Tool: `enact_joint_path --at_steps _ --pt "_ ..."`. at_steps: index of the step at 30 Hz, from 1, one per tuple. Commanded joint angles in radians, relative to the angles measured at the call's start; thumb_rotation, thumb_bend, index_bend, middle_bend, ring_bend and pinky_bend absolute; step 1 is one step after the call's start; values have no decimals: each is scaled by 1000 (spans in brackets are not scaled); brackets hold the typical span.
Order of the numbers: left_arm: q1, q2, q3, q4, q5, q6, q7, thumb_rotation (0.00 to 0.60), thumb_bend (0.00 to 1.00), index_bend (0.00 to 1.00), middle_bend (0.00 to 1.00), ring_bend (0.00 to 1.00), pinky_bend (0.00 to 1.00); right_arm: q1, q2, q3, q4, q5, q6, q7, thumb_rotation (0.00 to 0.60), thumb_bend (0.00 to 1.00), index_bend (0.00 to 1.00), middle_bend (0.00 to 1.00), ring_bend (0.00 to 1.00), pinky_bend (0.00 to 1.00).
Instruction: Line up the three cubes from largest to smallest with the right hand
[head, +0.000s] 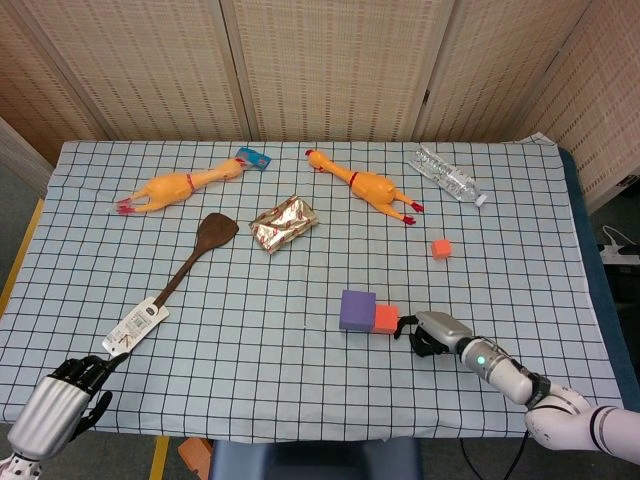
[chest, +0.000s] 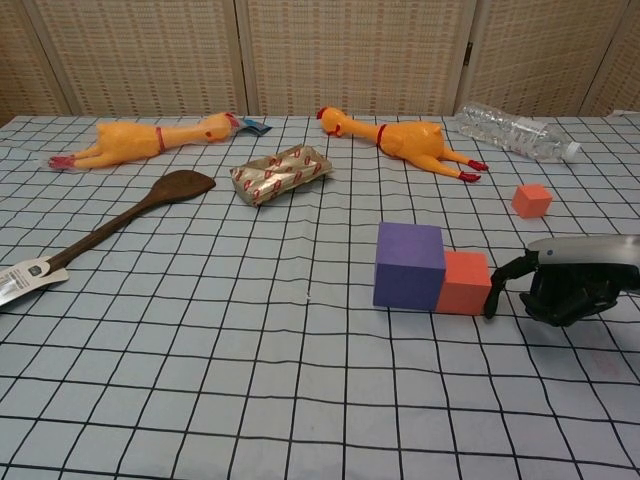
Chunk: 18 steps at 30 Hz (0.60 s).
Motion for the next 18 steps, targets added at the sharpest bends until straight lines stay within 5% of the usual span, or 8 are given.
enact_joint_path --at_steps 1,7,11,18 --pt "0 0 0 1 0 1 -1 600 450 194 398 319 425 -5 14 -9 -10 -13 17 1 600 706 374 907 963 981" --pt "0 0 1 0 0 -1 0 600 451 194 399 320 425 -38 91 -23 -63 -27 97 -34 600 692 323 907 963 981" --pt "-1 -1 1 -2 0 -4 5 600 450 194 399 320 425 -77 137 -10 -101 25 169 -118 600 531 327 907 963 980" --pt "-1 -3 2 -2 0 -9 10 600 451 194 399 319 425 -184 8 121 -28 205 497 -380 600 293 361 907 963 980"
